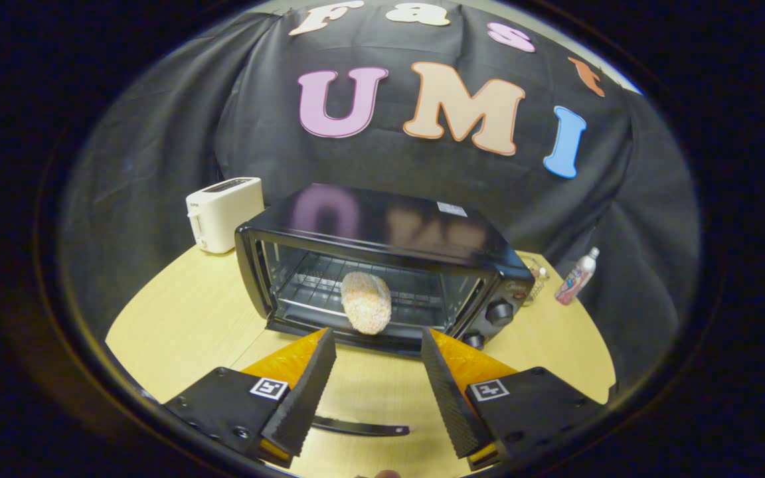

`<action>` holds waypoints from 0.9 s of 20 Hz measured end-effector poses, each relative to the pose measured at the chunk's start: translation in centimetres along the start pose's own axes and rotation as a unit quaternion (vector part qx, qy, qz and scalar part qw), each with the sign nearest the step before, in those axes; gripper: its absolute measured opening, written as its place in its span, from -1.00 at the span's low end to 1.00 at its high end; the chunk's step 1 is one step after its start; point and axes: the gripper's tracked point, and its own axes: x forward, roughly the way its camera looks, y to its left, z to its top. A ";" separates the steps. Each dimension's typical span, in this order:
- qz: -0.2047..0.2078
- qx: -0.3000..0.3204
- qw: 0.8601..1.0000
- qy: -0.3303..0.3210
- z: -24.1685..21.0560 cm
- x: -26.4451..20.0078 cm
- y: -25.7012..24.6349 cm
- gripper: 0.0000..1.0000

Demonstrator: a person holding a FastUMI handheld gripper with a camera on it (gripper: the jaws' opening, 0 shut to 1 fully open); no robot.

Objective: Open the toaster oven, put the food inside, and close the toaster oven door.

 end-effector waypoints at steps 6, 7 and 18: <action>-0.003 0.030 0.998 0.047 -5.3 -2.5 0.2 0.68; -0.005 0.032 0.998 0.058 -6.4 -2.8 0.2 0.68; 0.000 0.030 0.989 0.144 -14.4 -2.5 1.5 0.65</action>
